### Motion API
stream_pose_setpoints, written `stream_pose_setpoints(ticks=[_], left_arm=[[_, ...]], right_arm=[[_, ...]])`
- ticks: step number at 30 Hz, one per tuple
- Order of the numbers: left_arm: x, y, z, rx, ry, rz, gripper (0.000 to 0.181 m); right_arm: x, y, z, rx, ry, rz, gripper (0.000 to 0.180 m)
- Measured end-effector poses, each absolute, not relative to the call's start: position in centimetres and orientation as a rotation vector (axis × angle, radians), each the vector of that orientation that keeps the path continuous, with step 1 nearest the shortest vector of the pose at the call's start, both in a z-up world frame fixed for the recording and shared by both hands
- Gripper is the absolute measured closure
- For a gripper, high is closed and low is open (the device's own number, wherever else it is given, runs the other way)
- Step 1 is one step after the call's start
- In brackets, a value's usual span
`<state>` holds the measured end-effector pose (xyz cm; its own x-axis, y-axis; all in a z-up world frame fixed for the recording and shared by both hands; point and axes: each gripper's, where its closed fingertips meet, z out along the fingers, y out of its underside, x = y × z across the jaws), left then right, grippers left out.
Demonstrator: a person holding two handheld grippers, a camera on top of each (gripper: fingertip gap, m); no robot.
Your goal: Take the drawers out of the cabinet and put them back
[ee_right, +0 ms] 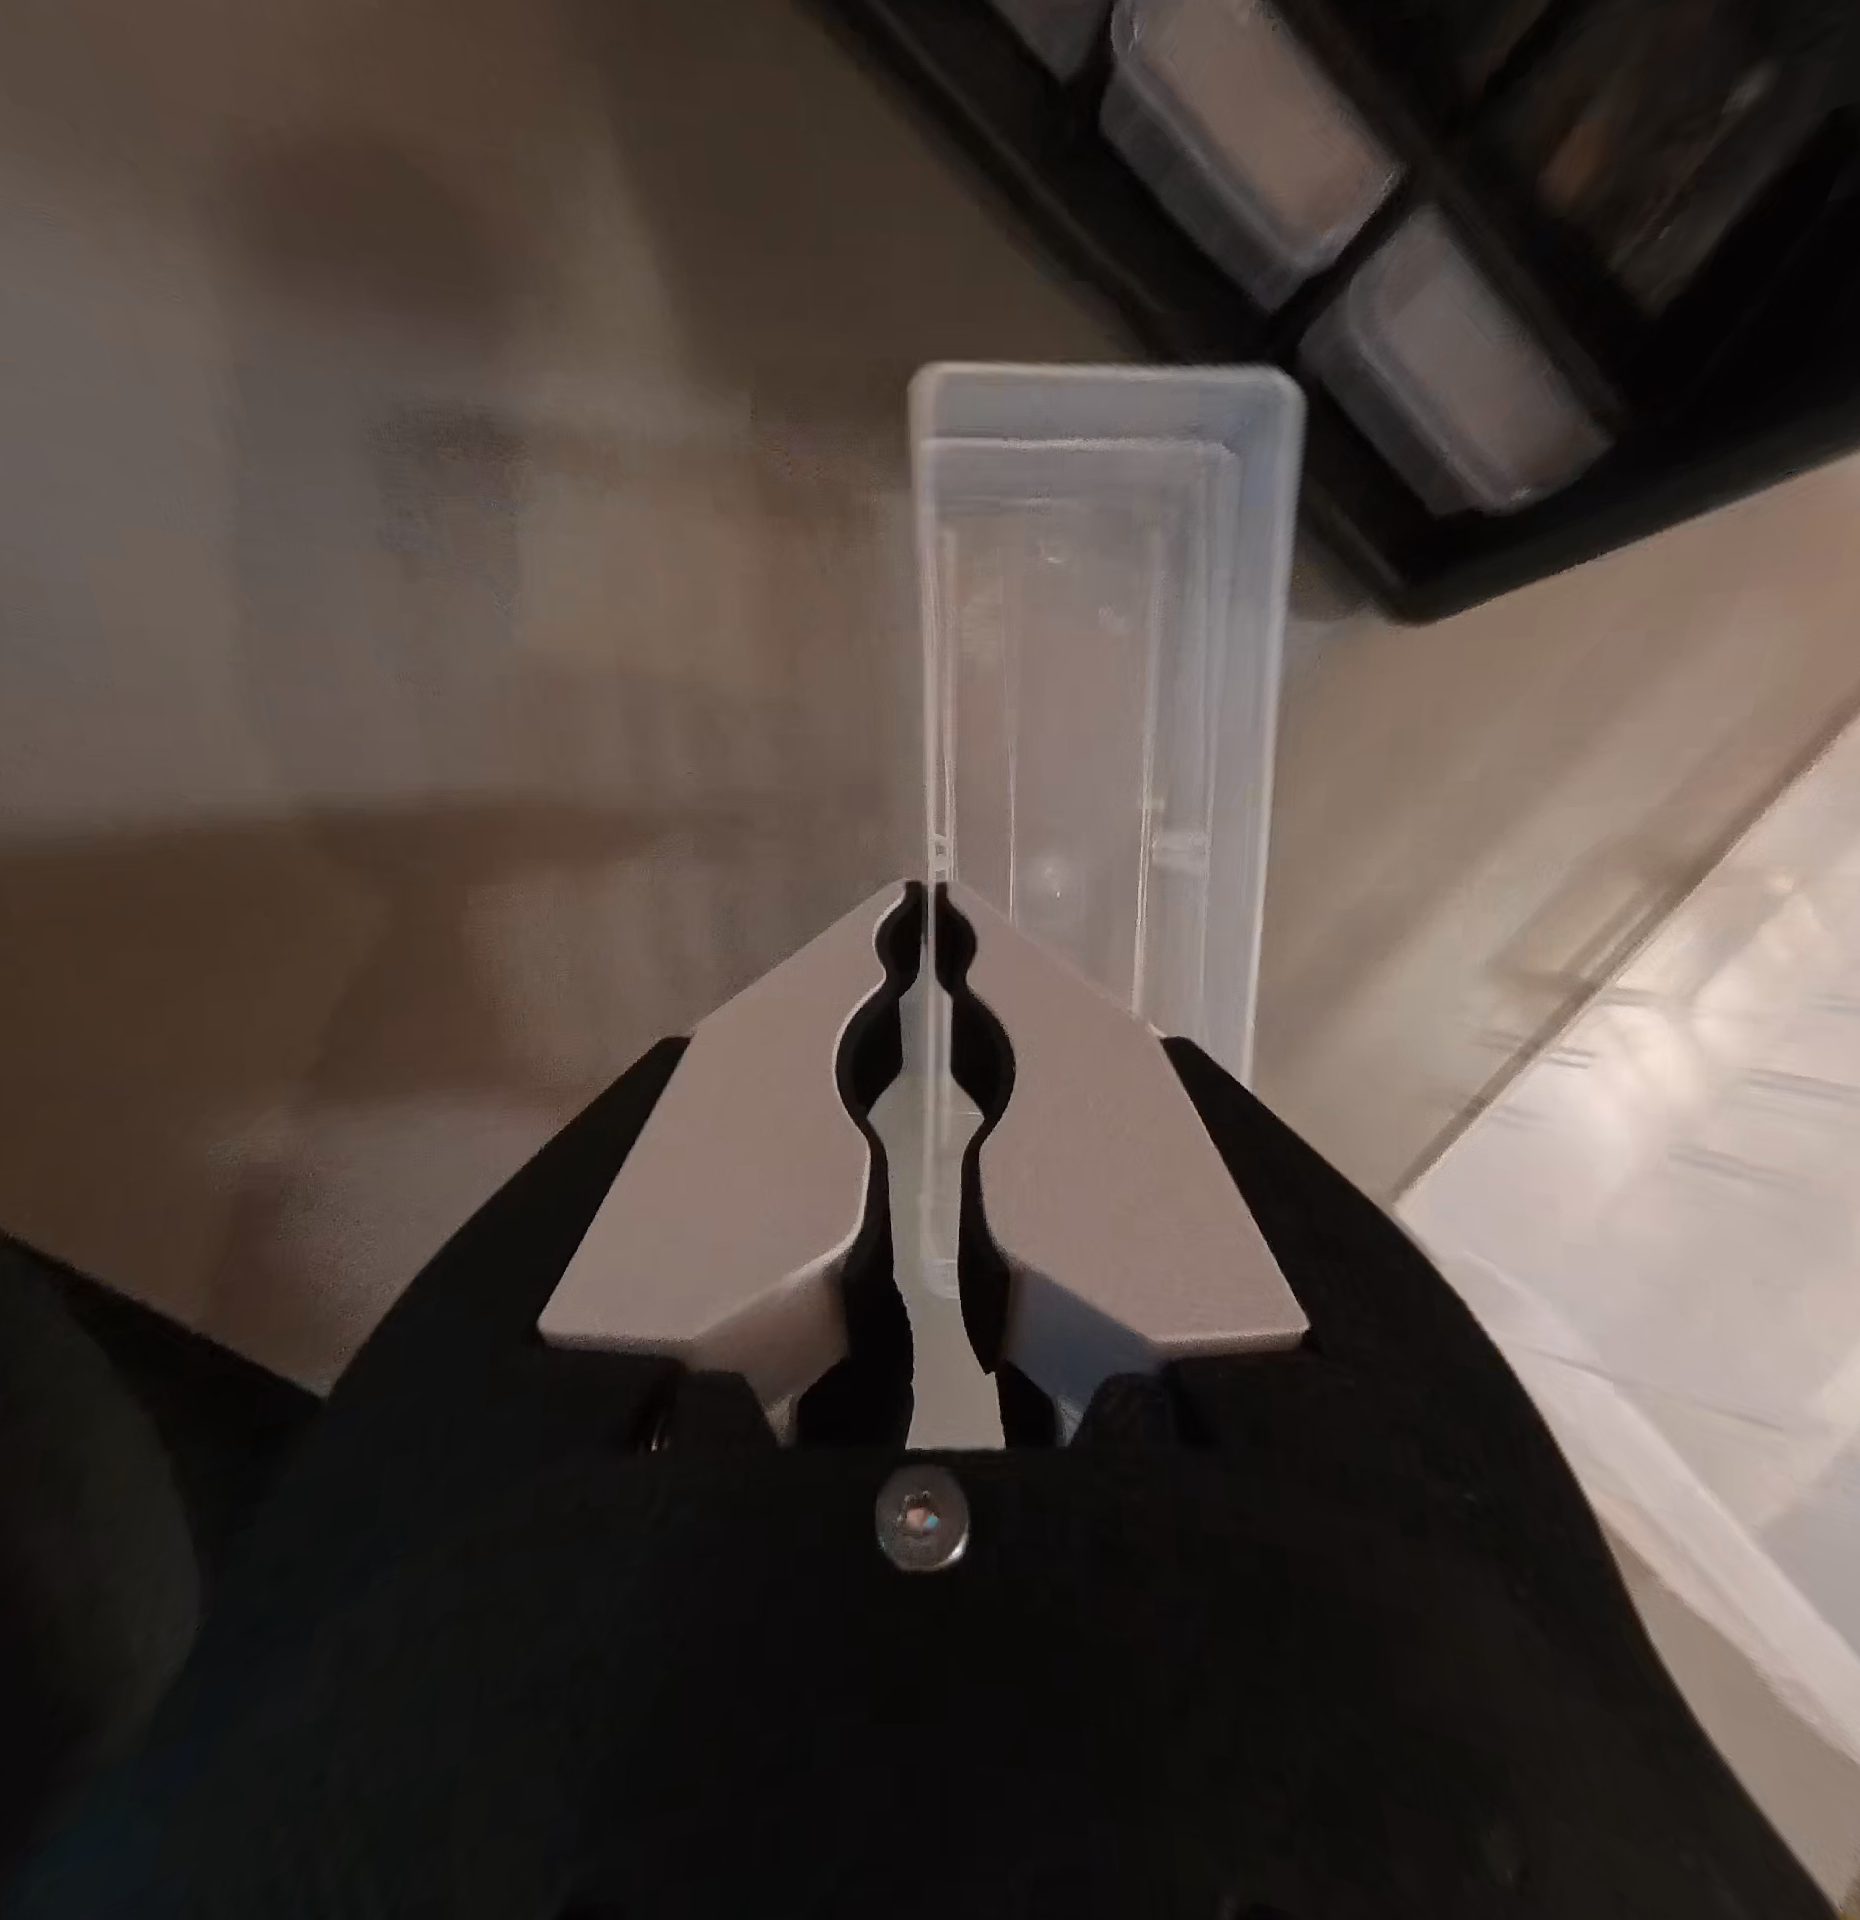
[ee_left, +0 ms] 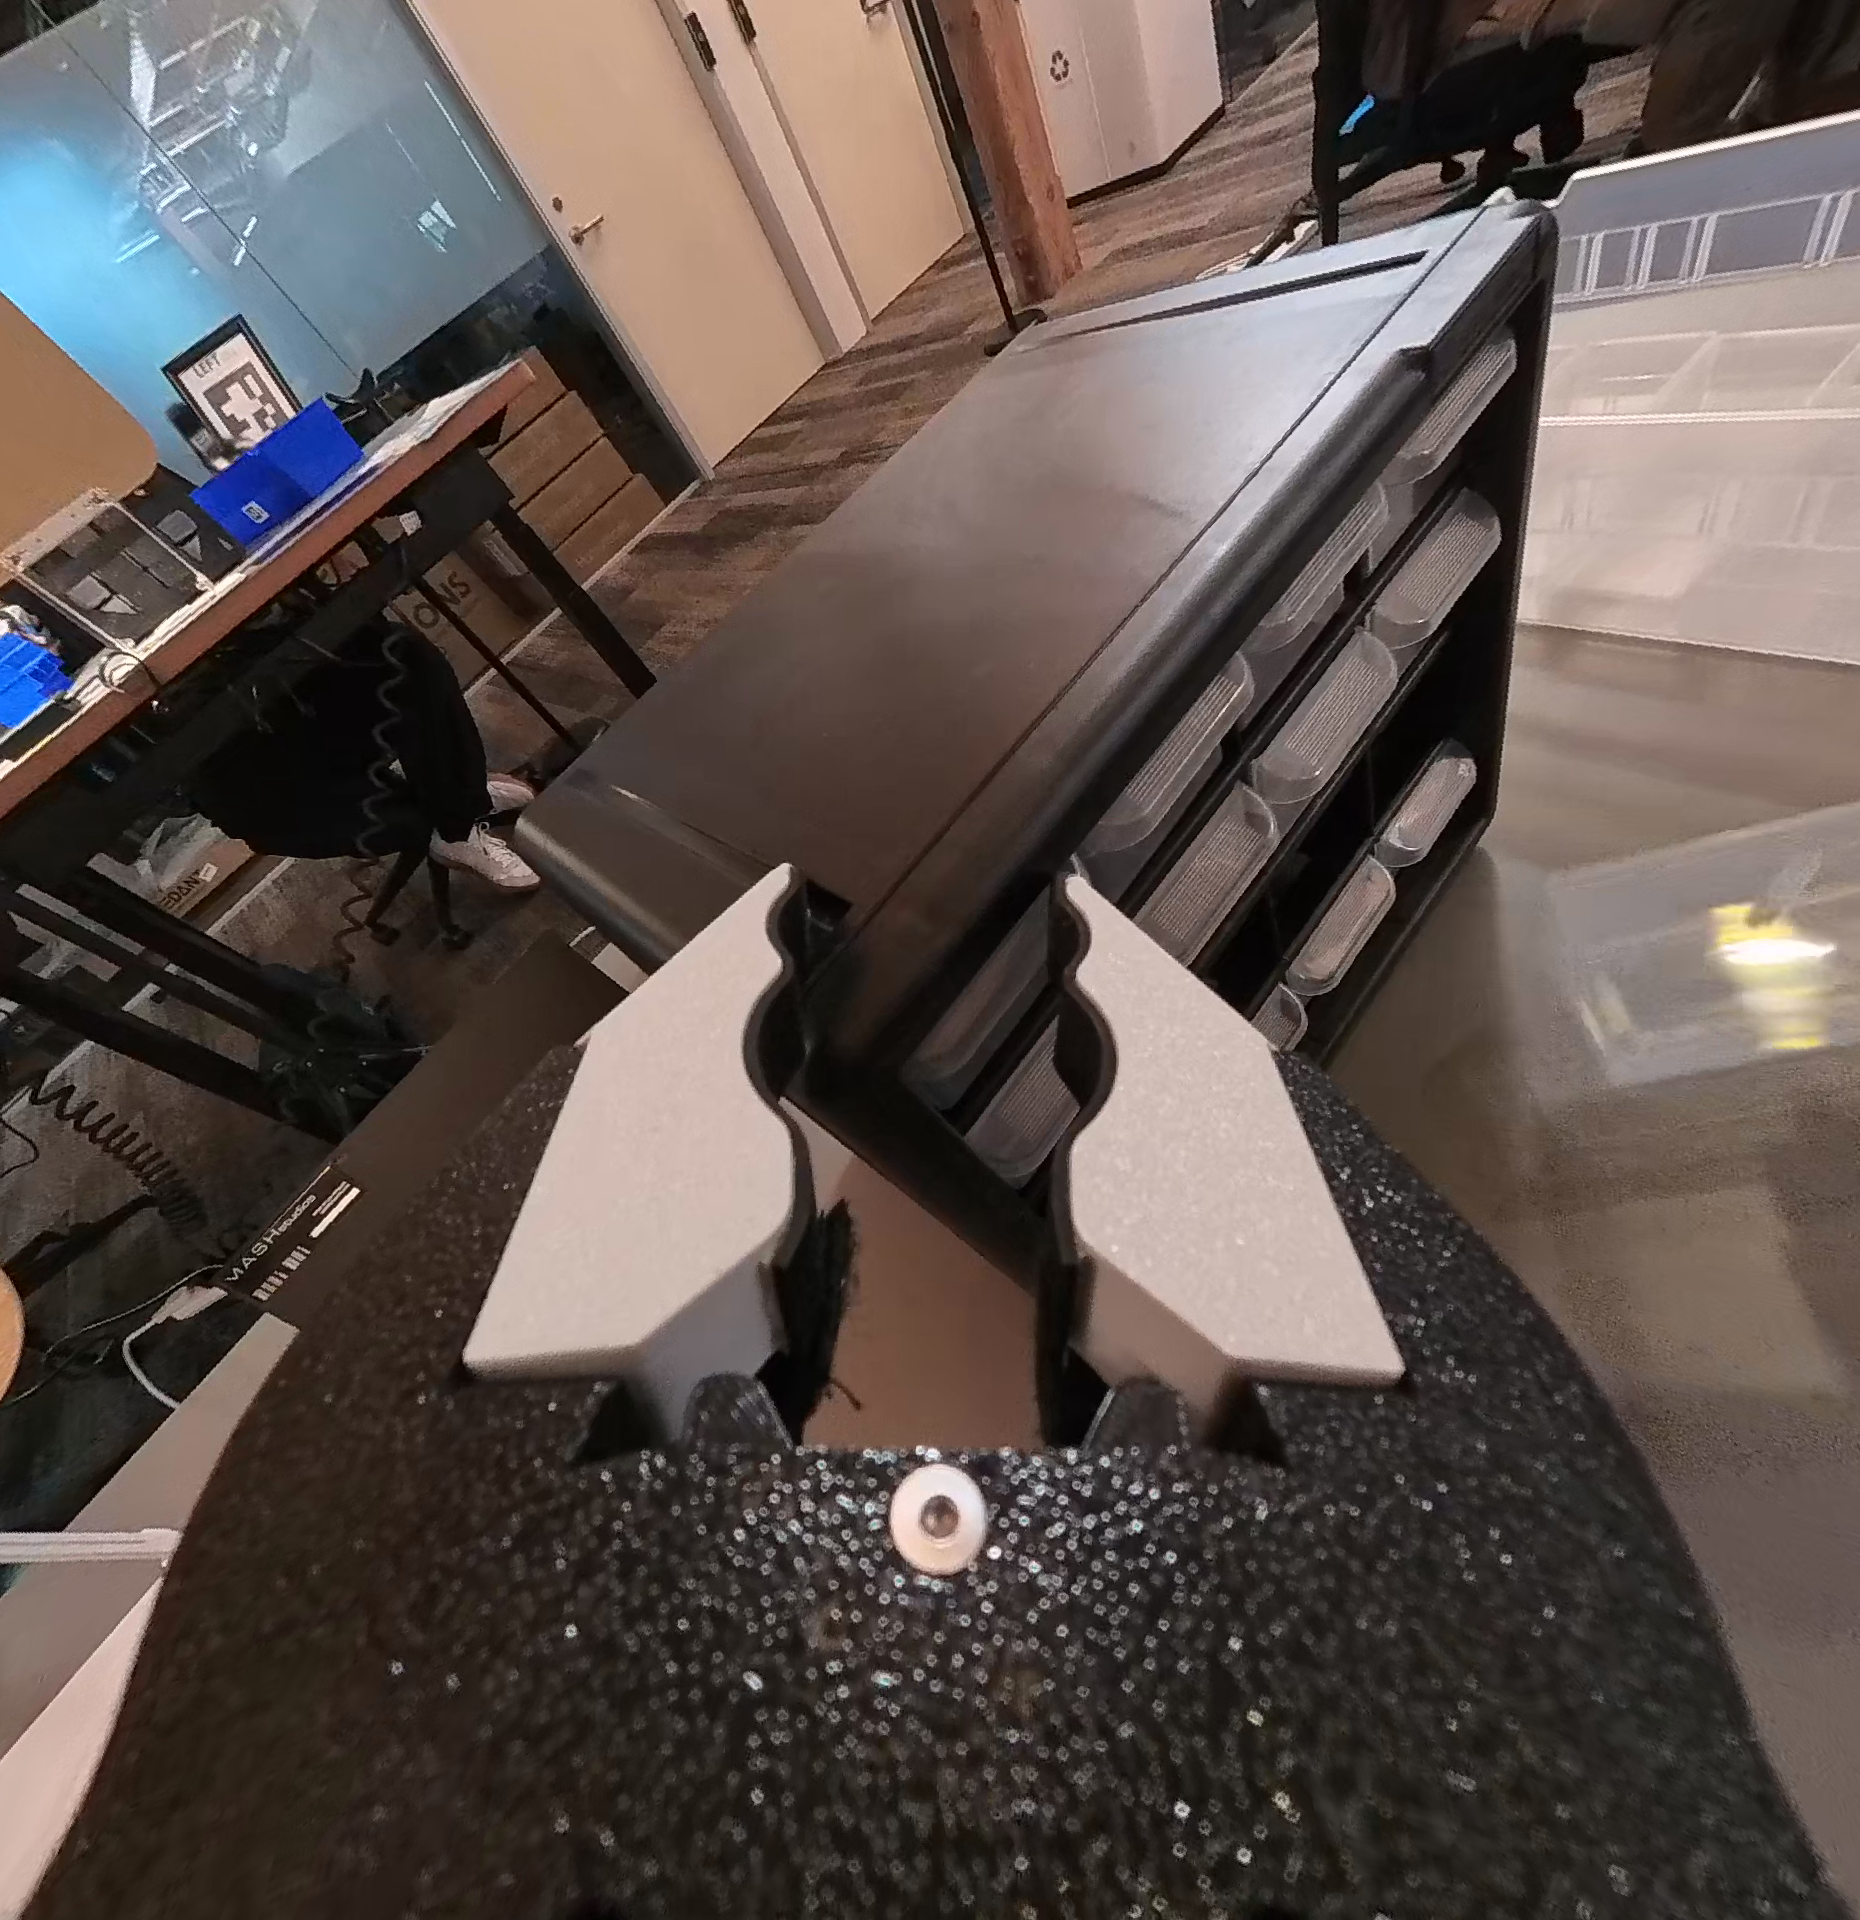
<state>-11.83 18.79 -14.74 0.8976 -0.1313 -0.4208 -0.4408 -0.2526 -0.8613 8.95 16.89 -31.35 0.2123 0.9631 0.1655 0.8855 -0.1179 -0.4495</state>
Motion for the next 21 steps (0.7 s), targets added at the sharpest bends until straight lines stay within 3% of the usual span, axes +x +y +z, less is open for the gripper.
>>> stream_pose_setpoints(ticks=[7, 10, 14, 21], left_arm=[[-11.8, 18.8, -14.8, -1.821, 0.427, 0.310, 0.136], [-11.8, 18.8, -14.8, -1.821, 0.426, 0.310, 0.137], [-11.8, 18.8, -14.8, -1.820, 0.425, 0.308, 0.137], [-11.9, 18.8, -14.8, -1.823, 0.423, 0.311, 0.137]], right_arm=[[15.8, 25.8, -21.1, -1.748, -1.469, 0.014, 0.180], [21.3, 31.2, -19.2, -1.728, -1.476, -0.195, 0.180], [26.2, 35.8, -21.9, -1.773, -1.783, -0.368, 0.180], [26.2, 34.2, -28.7, -1.636, -2.396, -0.097, 0.180]])
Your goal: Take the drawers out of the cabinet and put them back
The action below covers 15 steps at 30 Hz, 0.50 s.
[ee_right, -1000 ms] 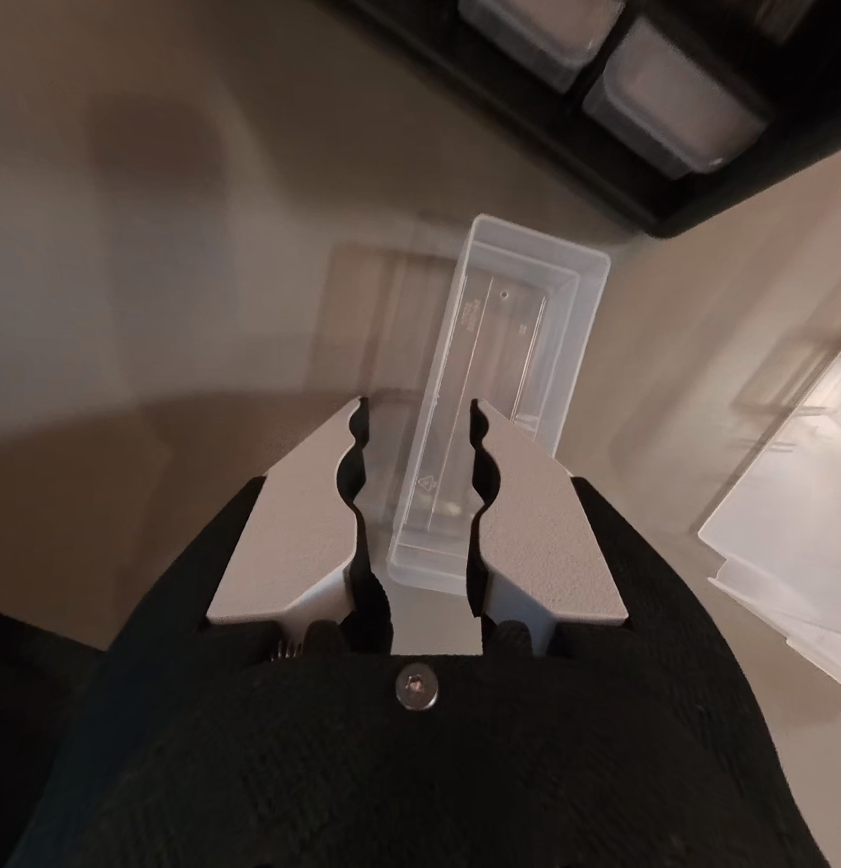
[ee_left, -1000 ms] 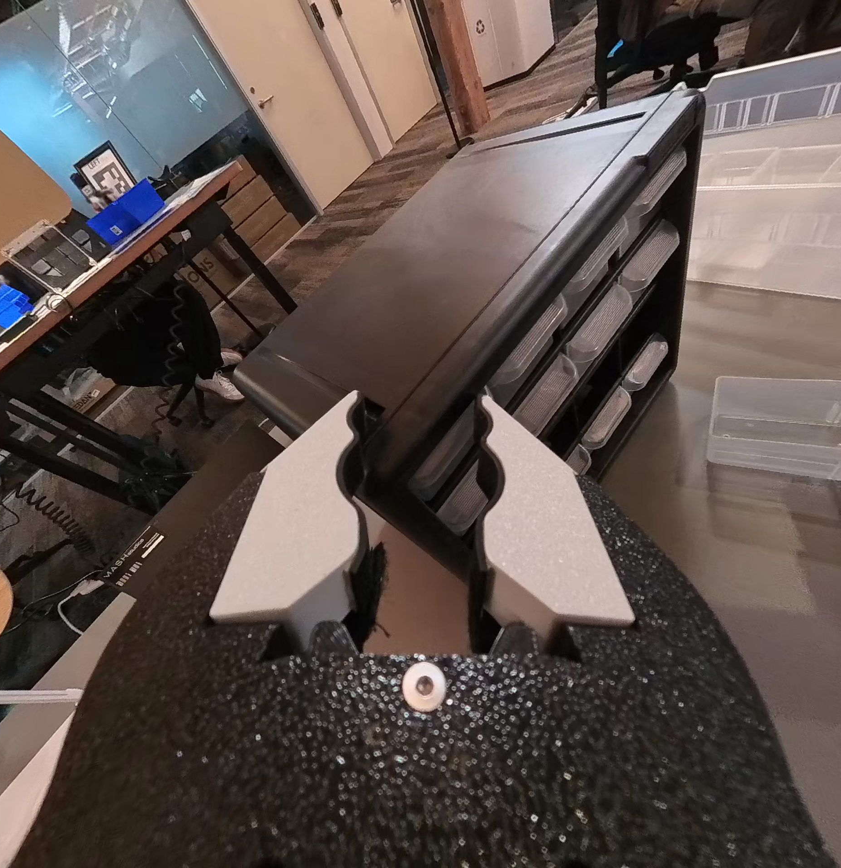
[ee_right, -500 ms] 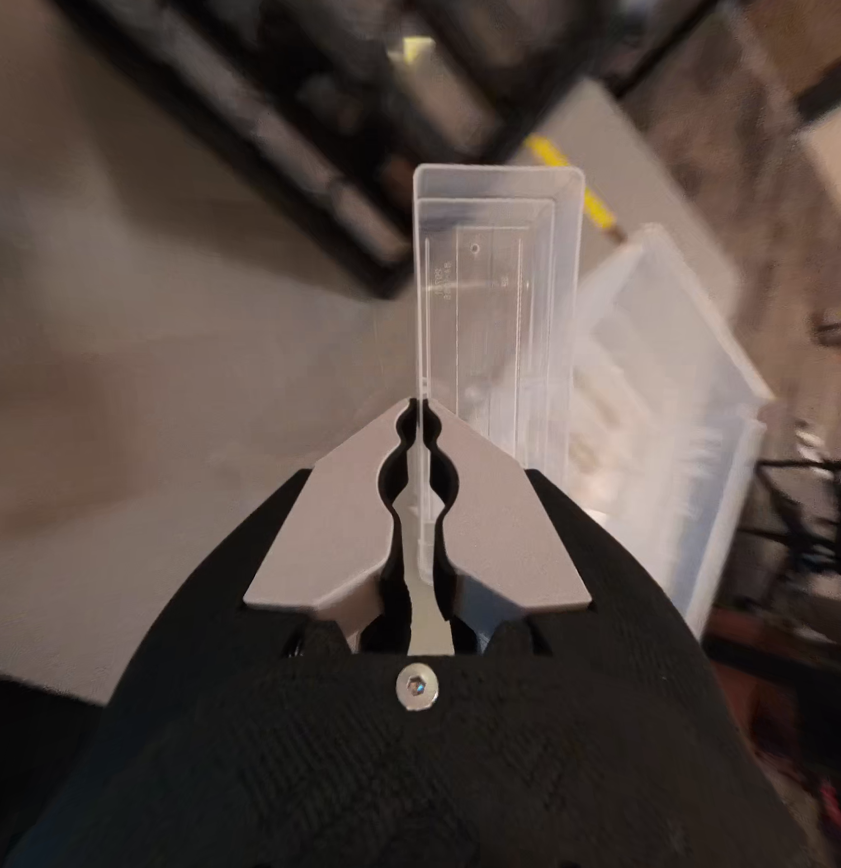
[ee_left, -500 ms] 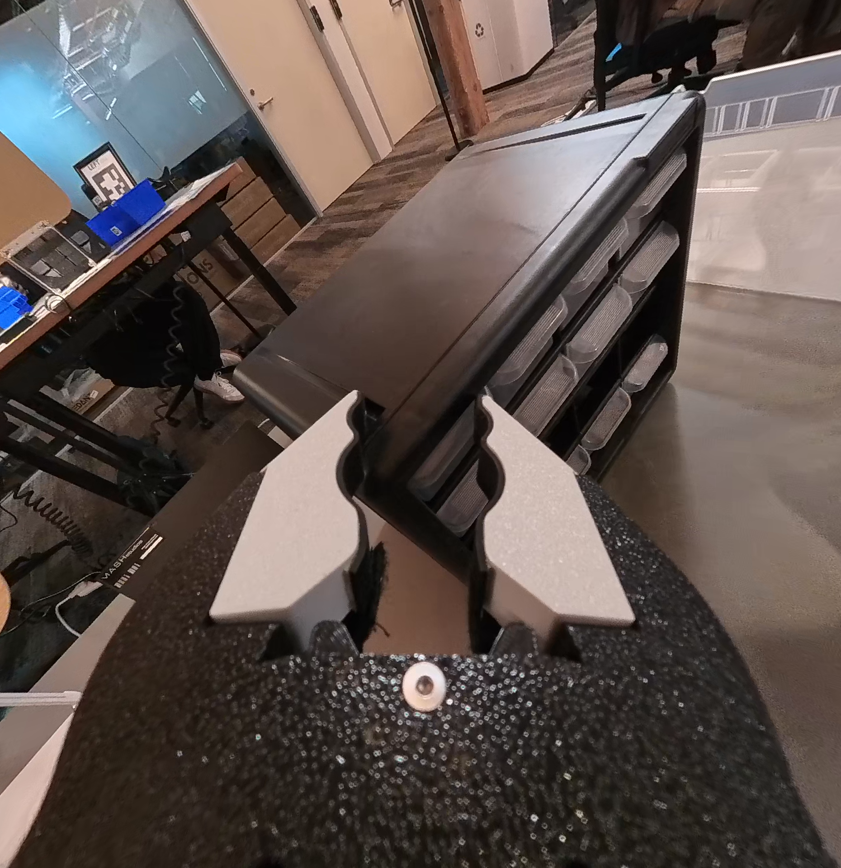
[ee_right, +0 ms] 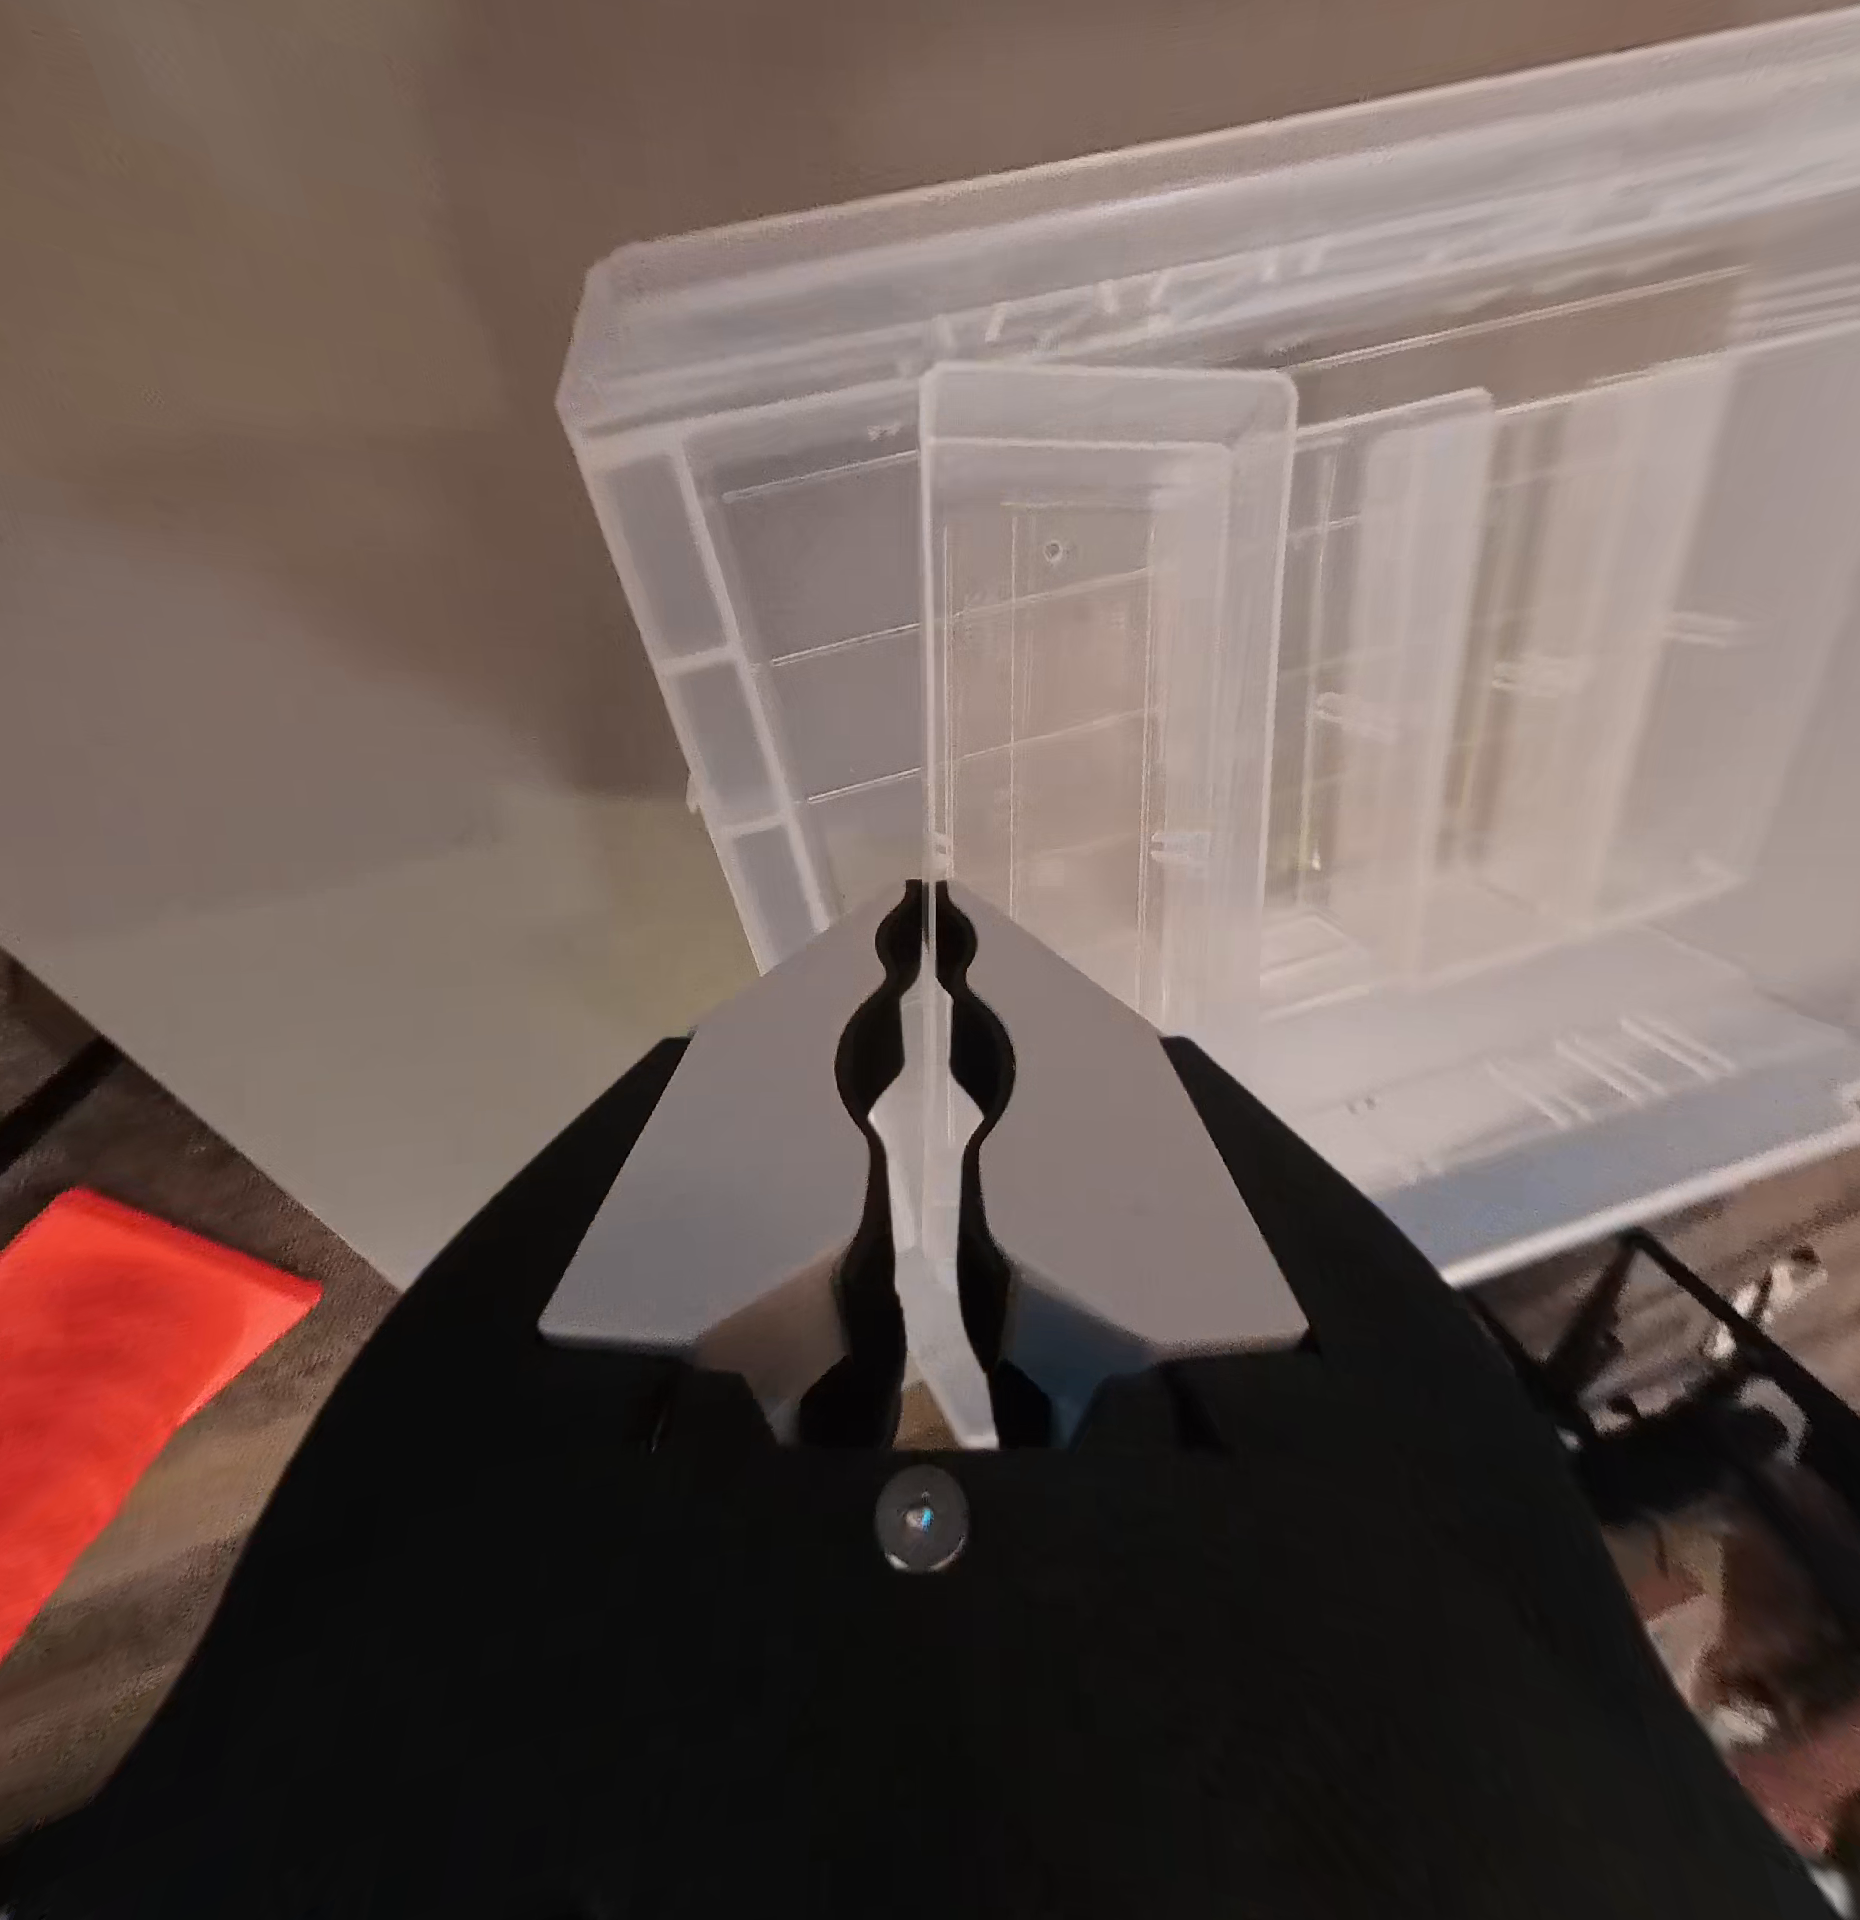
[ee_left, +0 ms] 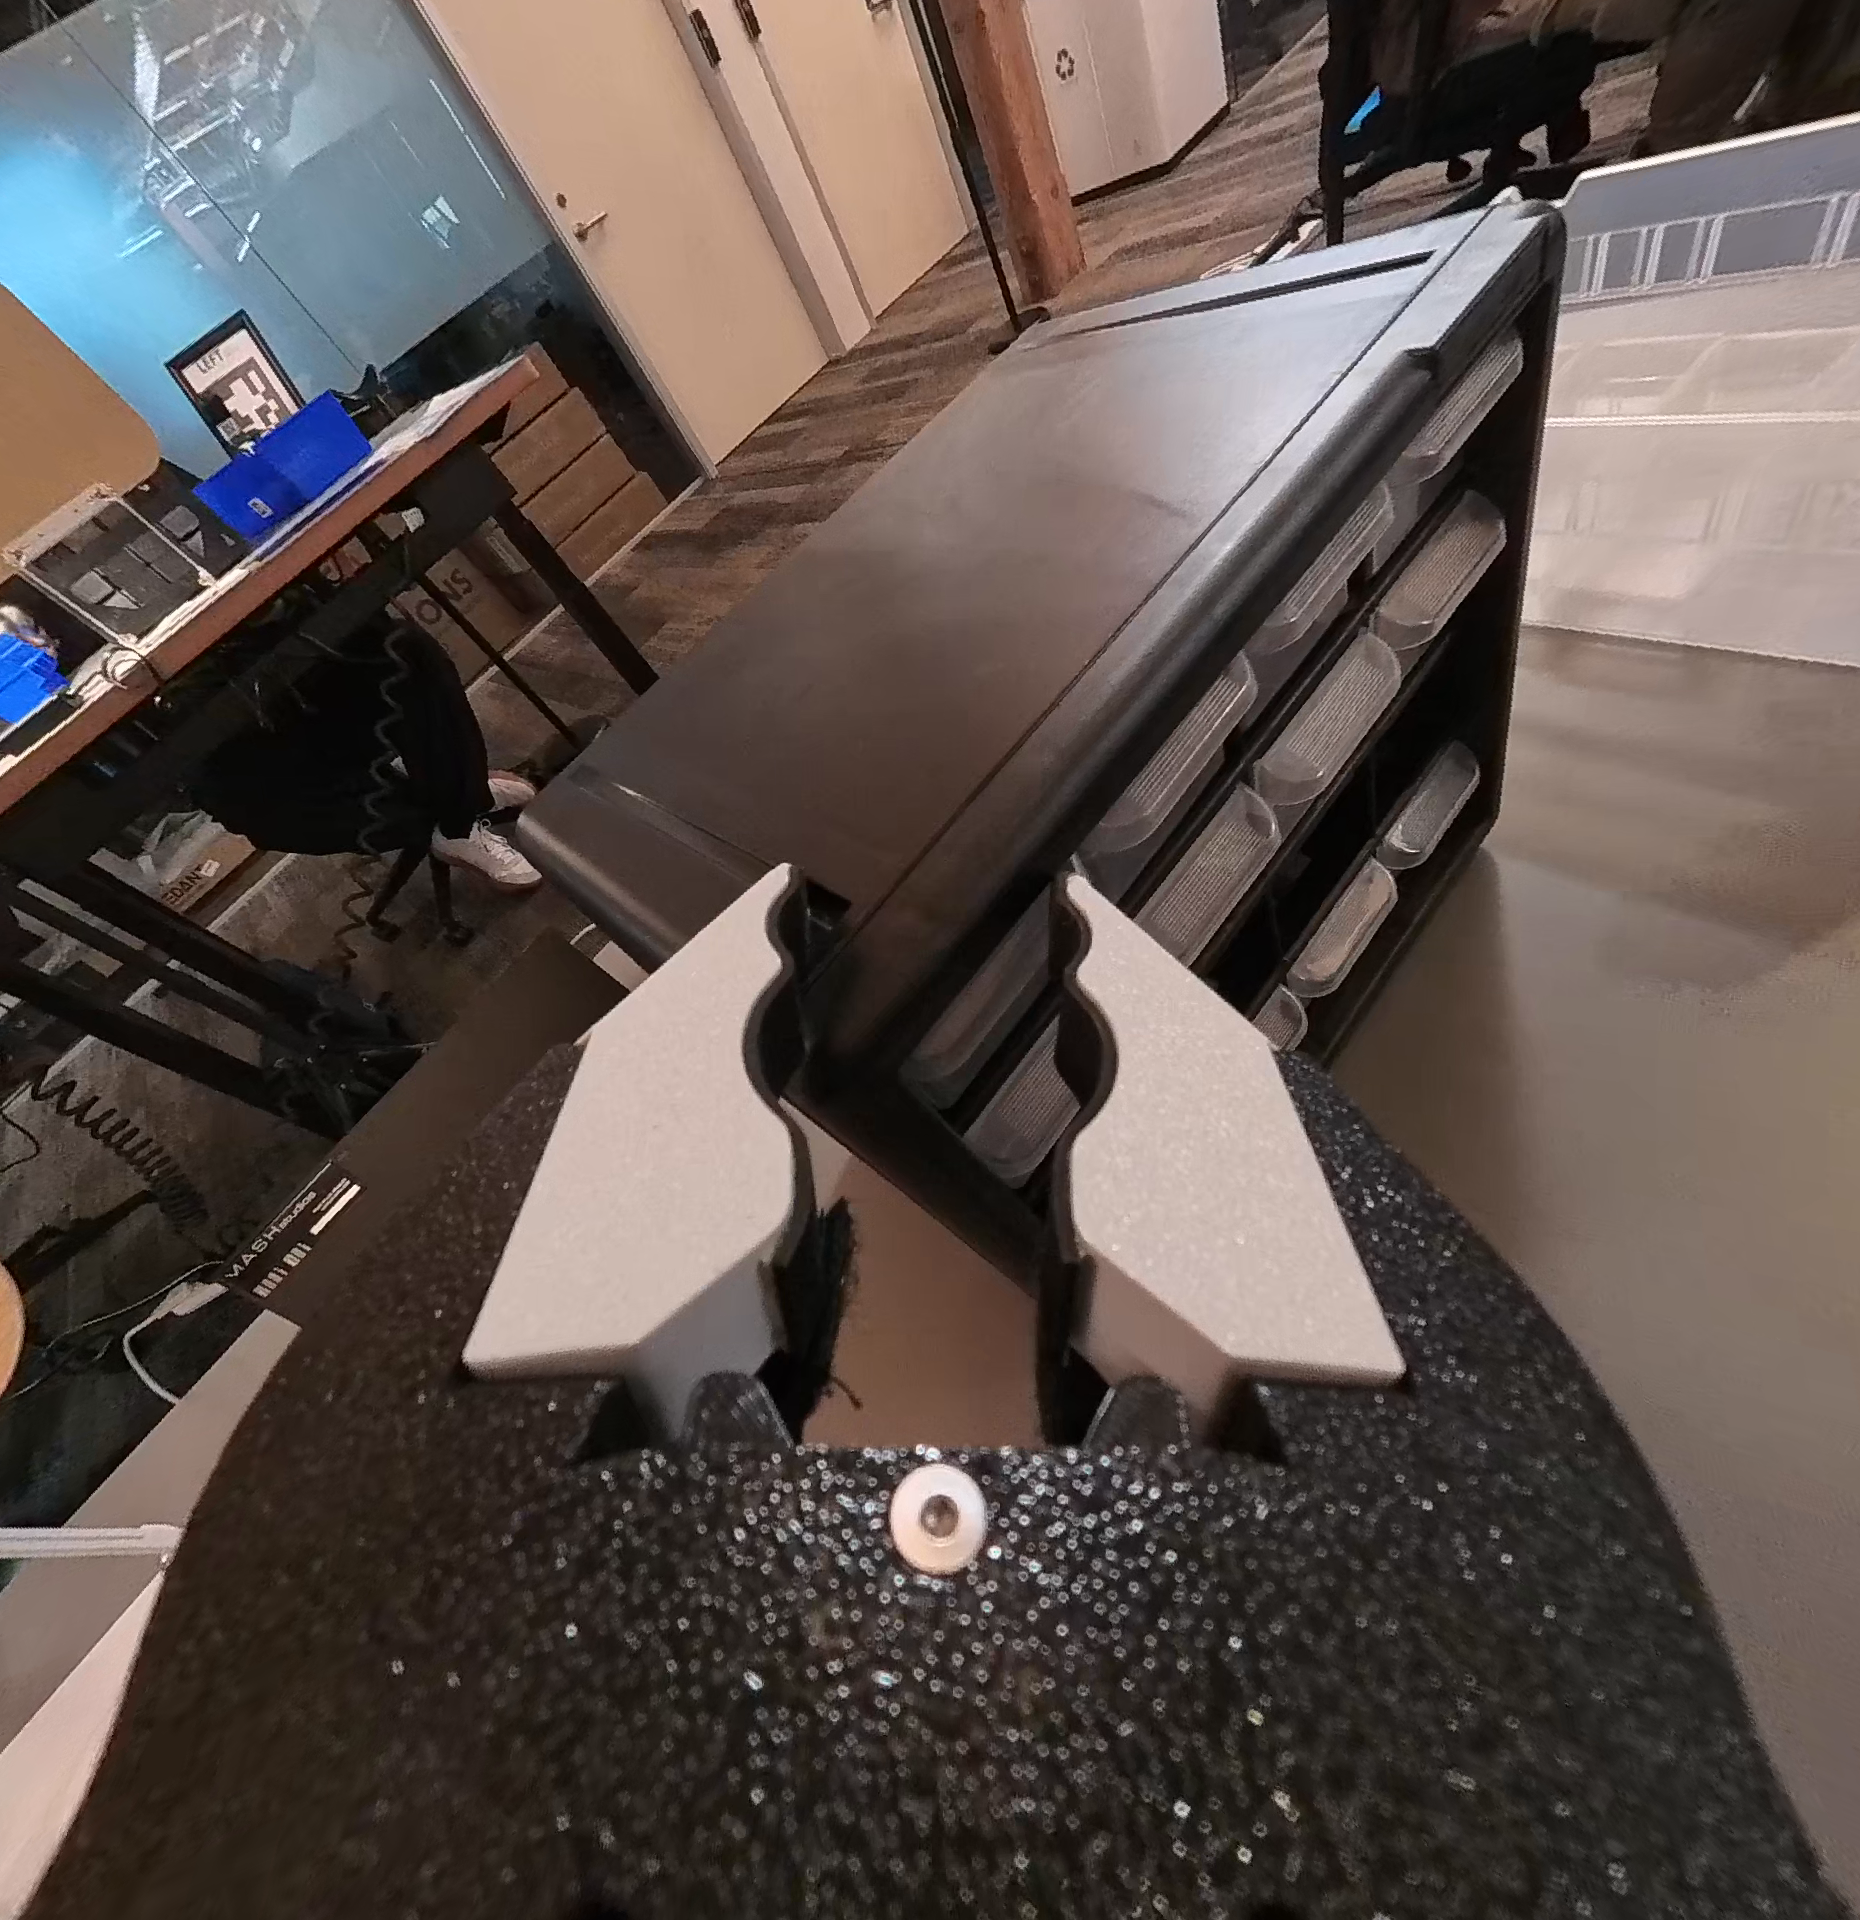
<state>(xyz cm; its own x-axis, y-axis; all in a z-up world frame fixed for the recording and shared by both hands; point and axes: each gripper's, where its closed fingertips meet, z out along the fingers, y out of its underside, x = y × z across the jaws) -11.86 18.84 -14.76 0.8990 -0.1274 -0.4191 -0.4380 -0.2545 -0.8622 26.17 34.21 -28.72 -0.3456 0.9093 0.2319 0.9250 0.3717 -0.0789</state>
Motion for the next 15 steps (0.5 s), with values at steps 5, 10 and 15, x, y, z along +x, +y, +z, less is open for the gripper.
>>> stream_pose_setpoints(ticks=[5, 10, 15], left_arm=[[-11.9, 18.9, -14.8, -1.827, 0.418, 0.314, 0.137], [-11.8, 18.9, -14.8, -1.829, 0.415, 0.316, 0.136], [-11.8, 18.9, -14.7, -1.829, 0.412, 0.314, 0.137]], right_arm=[[26.3, 34.6, -31.8, -1.663, -2.539, 0.019, 0.180], [26.4, 35.9, -33.4, -1.617, -2.593, -0.007, 0.180], [27.0, 37.2, -34.3, -1.610, -2.612, -0.120, 0.180]])
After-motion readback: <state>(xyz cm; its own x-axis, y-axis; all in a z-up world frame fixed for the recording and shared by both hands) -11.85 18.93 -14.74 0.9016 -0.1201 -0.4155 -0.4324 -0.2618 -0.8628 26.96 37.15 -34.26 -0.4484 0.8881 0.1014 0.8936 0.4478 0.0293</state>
